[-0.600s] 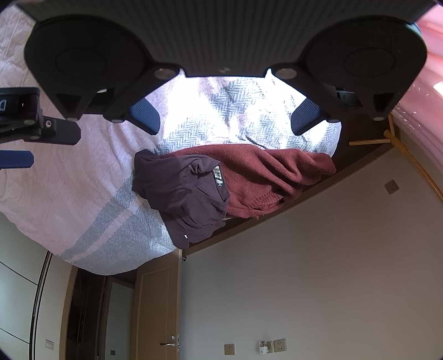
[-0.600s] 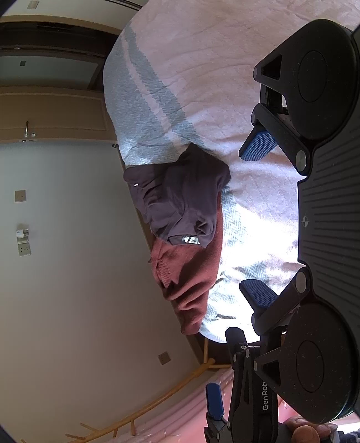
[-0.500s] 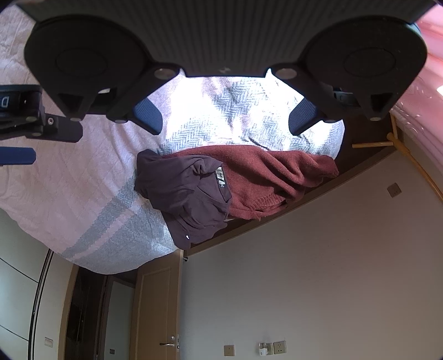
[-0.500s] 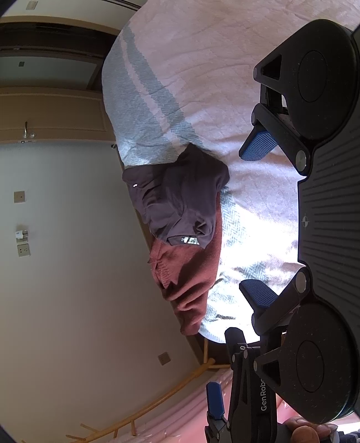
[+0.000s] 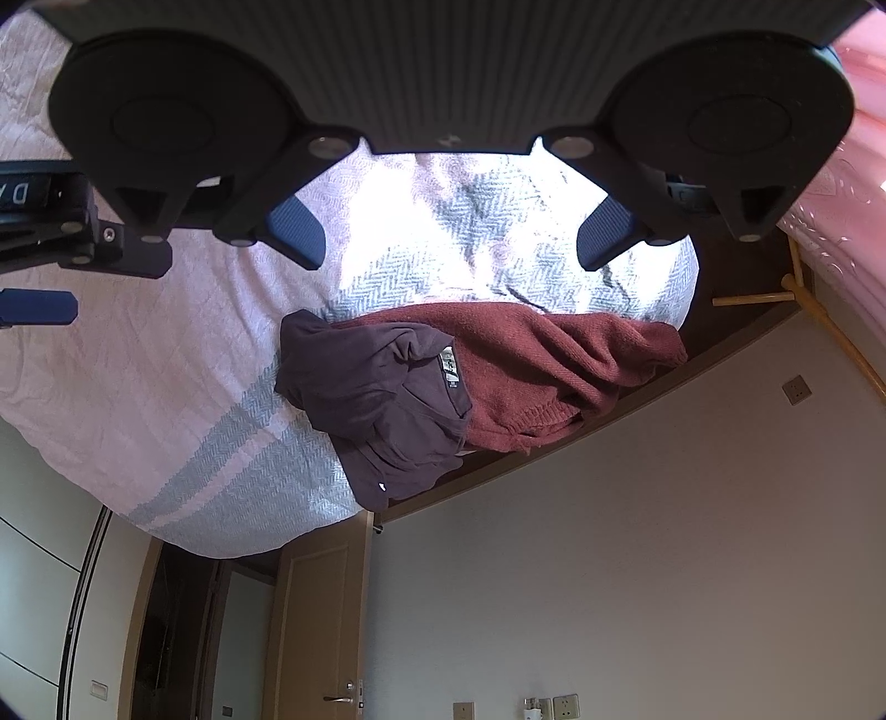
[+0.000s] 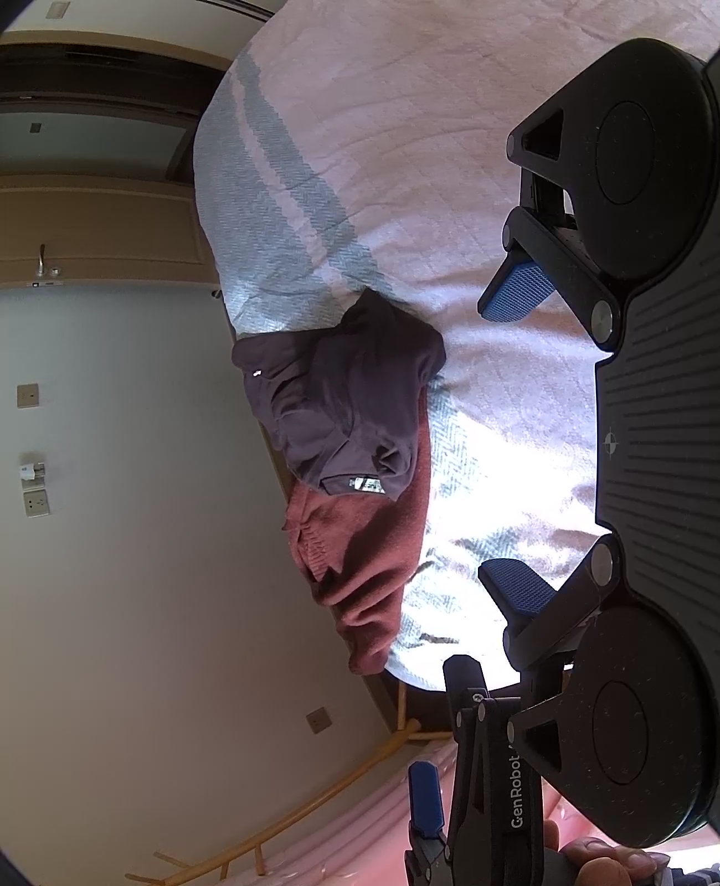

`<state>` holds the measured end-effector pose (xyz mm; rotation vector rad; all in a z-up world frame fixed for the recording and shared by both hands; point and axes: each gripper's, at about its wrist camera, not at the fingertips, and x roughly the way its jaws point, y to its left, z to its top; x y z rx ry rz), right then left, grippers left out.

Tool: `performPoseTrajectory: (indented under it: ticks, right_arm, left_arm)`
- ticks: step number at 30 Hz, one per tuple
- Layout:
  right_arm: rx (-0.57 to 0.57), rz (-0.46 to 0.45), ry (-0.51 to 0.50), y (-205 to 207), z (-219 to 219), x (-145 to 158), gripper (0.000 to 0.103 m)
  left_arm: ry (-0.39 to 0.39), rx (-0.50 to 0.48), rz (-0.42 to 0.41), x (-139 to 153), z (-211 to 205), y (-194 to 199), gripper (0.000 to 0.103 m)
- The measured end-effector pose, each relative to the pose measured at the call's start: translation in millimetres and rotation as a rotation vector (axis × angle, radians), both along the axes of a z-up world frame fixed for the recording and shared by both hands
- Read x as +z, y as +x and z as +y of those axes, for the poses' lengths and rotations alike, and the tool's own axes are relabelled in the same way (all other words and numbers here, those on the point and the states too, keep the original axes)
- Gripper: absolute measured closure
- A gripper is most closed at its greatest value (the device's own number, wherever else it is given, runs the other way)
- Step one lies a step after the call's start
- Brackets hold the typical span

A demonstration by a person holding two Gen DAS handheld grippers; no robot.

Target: Fold clothes

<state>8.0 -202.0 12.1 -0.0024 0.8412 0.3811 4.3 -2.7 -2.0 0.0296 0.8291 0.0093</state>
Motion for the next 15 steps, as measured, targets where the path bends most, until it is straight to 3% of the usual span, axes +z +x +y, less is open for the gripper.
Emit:
performPoseTrajectory:
  ticks: [15]
  right_arm:
    - [0.017,0.004,-0.004,-1.0,4.6,2.8,0.008]
  left_arm:
    - [0.006,-0.003,0.006,-2.1,-3.8,-0.8,0.007]
